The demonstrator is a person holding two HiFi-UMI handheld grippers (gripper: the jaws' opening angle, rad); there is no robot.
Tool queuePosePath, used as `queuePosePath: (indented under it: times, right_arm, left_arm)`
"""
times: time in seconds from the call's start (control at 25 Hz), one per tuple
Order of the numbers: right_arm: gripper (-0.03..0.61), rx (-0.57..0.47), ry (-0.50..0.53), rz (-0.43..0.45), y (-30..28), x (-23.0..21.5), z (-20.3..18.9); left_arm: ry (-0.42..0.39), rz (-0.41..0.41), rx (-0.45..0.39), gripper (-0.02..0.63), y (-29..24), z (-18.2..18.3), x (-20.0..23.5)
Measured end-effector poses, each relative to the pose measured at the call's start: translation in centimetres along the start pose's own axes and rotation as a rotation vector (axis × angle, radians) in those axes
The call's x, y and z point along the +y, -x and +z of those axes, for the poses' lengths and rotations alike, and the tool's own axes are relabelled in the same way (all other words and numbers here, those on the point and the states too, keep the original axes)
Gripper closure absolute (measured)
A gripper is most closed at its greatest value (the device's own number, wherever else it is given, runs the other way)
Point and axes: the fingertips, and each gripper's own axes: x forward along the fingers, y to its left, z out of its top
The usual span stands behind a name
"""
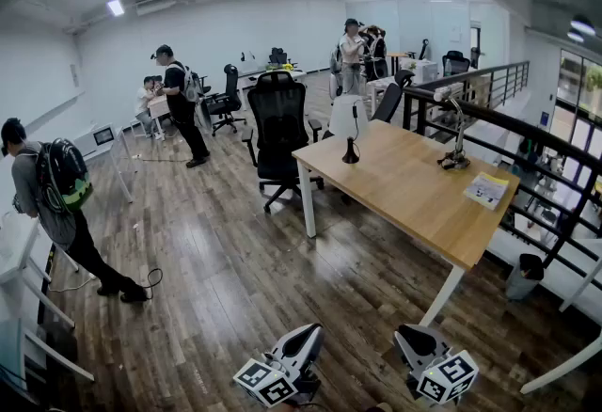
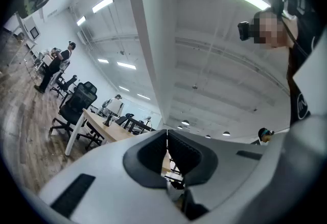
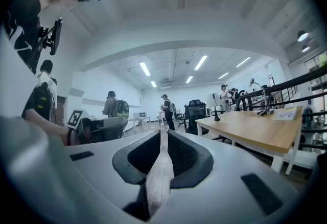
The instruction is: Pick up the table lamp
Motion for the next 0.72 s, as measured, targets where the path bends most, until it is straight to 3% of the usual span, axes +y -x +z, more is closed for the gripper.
queuePosePath:
  times: [0.36, 0.72]
  right_arm:
    - [0.515, 0.020, -0.007, 0.023, -3.6, -2.6, -0.4]
    - [0.515, 0.051, 0.009, 0.056, -9.6, -9.1, 0.6]
  left_arm:
    - [0.015, 0.006, 0.017, 0.601, -3.6, -0.7, 2.6]
    - [0.023, 0.036, 0.030, 0.601, -11.5, -0.9, 7.4]
